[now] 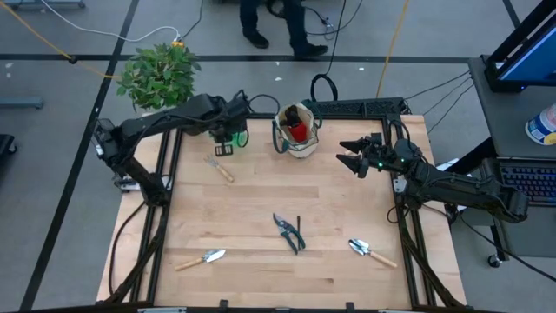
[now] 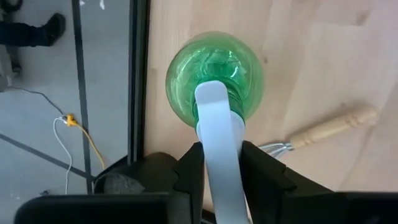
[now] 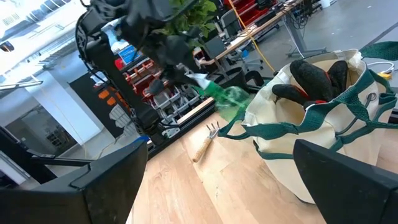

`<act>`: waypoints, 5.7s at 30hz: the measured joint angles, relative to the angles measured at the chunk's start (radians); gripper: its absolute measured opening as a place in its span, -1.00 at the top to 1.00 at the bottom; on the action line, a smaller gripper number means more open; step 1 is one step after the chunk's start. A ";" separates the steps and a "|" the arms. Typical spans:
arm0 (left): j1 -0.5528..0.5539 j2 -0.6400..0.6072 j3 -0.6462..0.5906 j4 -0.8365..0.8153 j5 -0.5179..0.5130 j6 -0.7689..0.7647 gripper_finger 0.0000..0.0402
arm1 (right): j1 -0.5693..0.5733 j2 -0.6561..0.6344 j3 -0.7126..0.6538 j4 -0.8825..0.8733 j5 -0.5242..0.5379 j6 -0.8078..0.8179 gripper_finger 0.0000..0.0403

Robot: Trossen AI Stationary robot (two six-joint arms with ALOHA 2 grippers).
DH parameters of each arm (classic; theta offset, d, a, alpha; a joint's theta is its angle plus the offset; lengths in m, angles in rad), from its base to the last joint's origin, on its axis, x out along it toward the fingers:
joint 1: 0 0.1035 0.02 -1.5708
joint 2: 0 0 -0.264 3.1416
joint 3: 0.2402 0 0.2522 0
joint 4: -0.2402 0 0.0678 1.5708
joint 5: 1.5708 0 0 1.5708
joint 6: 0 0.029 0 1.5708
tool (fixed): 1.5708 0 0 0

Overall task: Pick & Place Garden tools in Gardening bag
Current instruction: Put the spray bottle into the gardening bag

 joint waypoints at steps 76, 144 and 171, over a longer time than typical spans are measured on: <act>-0.515 -0.086 0.380 -0.109 0.125 -0.621 0.54 | 0.000 0.000 0.000 -0.001 -0.001 0.036 -0.95; -1.326 -0.086 0.205 -0.304 0.171 -0.906 0.54 | 0.000 0.000 0.000 -0.001 0.000 0.132 -0.95; -1.356 -0.085 -0.072 0.235 0.250 -0.706 0.19 | 0.000 0.000 0.000 -0.001 0.000 0.132 -0.95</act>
